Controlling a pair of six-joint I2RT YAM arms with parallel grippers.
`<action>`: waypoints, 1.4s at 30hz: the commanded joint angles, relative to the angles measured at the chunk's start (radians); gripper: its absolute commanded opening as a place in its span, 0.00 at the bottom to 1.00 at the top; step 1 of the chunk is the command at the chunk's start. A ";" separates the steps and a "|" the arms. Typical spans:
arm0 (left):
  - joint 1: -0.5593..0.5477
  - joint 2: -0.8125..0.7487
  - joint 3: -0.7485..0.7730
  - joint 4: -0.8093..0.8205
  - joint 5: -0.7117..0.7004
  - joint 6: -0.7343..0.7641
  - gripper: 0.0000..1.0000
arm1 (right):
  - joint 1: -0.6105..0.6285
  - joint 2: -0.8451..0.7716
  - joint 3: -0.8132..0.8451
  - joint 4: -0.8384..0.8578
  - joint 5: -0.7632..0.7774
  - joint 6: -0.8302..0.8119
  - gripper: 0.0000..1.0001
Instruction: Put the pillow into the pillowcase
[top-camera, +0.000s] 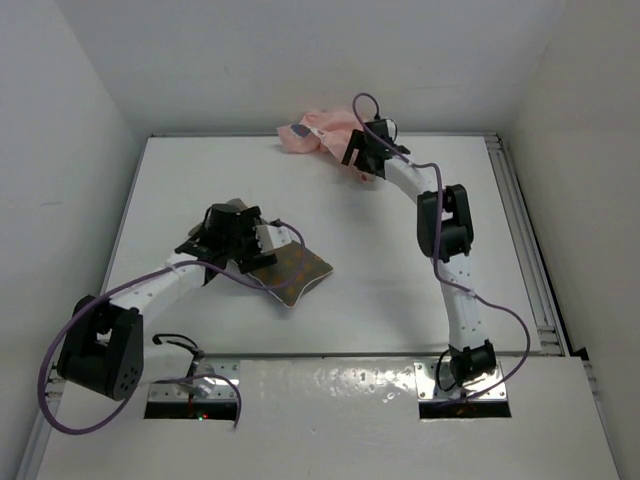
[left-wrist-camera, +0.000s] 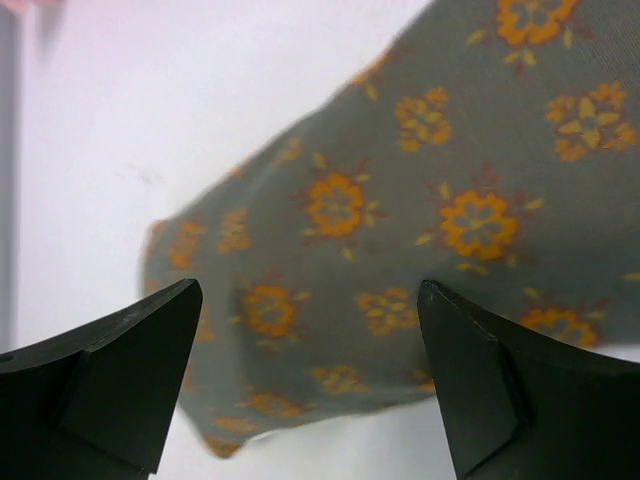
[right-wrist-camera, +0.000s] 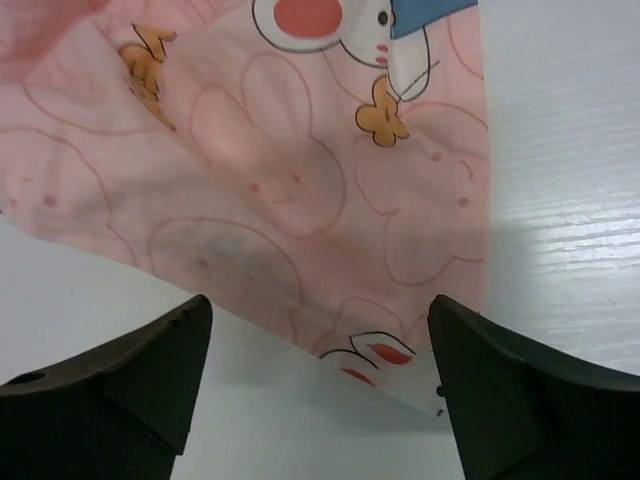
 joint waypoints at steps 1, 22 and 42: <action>-0.020 0.057 -0.067 0.172 -0.046 -0.111 0.88 | -0.008 0.022 0.040 0.098 0.063 0.148 0.86; -0.033 0.253 0.002 0.540 -0.164 -0.350 0.05 | 0.005 -0.991 -1.127 0.391 -0.119 -0.203 0.00; -0.063 0.178 0.023 0.341 -0.017 -0.305 0.71 | 0.082 -0.912 -0.884 0.030 0.046 -0.240 0.89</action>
